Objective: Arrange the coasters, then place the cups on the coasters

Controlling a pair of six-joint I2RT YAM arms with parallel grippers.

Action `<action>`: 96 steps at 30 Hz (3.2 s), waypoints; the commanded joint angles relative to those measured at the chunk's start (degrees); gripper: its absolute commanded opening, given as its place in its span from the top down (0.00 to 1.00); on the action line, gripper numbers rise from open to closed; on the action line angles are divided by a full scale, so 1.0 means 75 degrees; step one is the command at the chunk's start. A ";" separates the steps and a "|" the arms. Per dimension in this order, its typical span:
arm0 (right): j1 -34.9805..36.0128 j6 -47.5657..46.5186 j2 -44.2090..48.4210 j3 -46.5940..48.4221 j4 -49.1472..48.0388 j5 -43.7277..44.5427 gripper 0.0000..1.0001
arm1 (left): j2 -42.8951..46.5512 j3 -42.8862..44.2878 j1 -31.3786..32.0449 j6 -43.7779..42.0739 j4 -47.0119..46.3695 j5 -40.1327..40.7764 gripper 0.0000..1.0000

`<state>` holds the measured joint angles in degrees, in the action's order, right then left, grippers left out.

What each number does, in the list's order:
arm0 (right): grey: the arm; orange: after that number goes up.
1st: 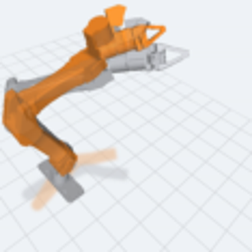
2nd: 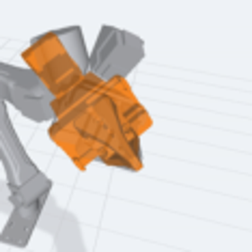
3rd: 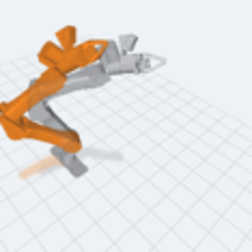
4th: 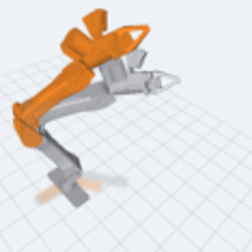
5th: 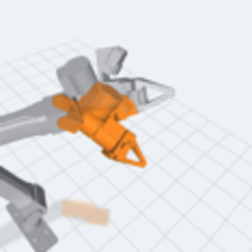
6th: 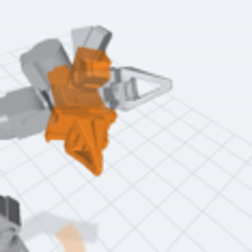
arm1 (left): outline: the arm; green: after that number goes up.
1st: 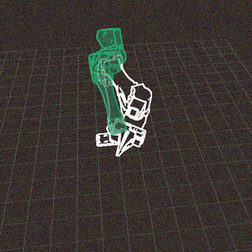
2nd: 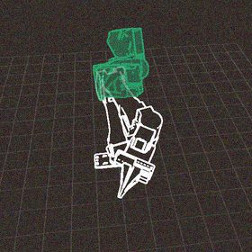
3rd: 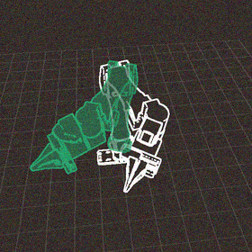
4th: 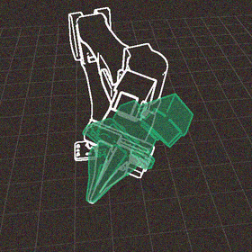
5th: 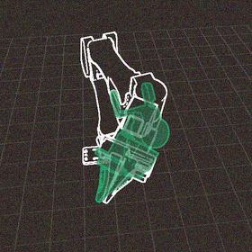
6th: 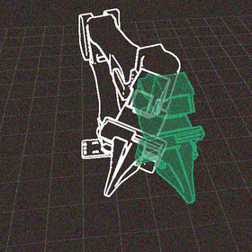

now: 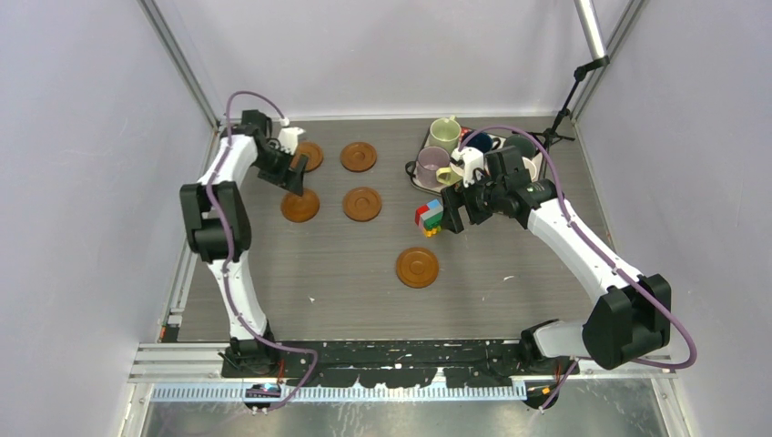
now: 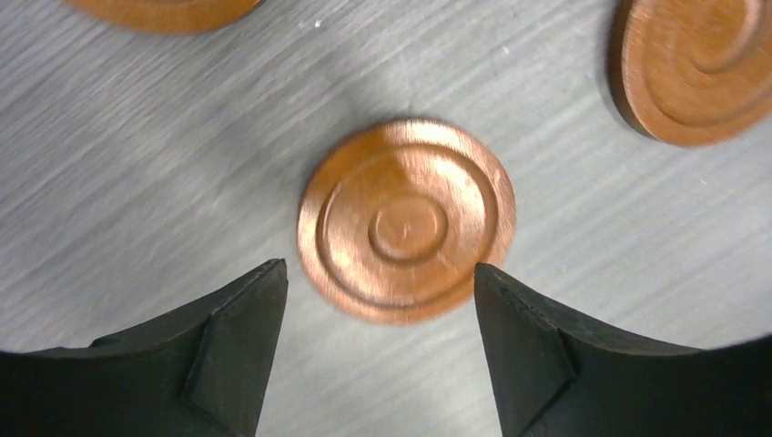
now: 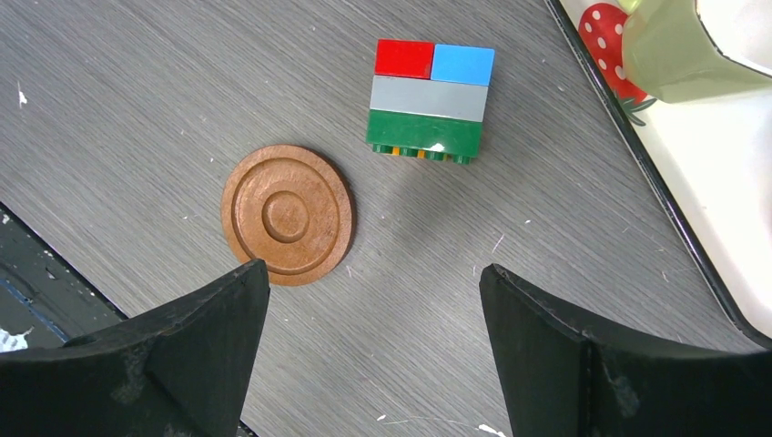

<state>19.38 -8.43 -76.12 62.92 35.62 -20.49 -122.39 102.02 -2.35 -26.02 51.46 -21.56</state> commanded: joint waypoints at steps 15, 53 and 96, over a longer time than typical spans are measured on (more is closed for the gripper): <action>-0.0010 0.0072 -0.0038 0.0565 0.0536 -0.0492 0.10 | 0.3089 -0.3649 -0.3988 -0.2299 0.0359 -0.0266 0.26; 0.0018 -0.0025 -0.0126 0.0346 0.0508 -0.0674 0.10 | 0.2749 -0.5607 -0.3265 -0.1920 -0.1340 0.0689 0.62; 0.0005 -0.0101 0.0293 0.0002 0.0331 -0.0629 0.10 | 0.3817 -0.6673 0.1229 -0.0687 -0.1324 0.1820 0.63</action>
<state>19.40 -8.69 -76.66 62.96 40.07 -24.77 -92.75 54.89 6.50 -30.81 36.29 -5.85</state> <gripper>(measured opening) 0.901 0.365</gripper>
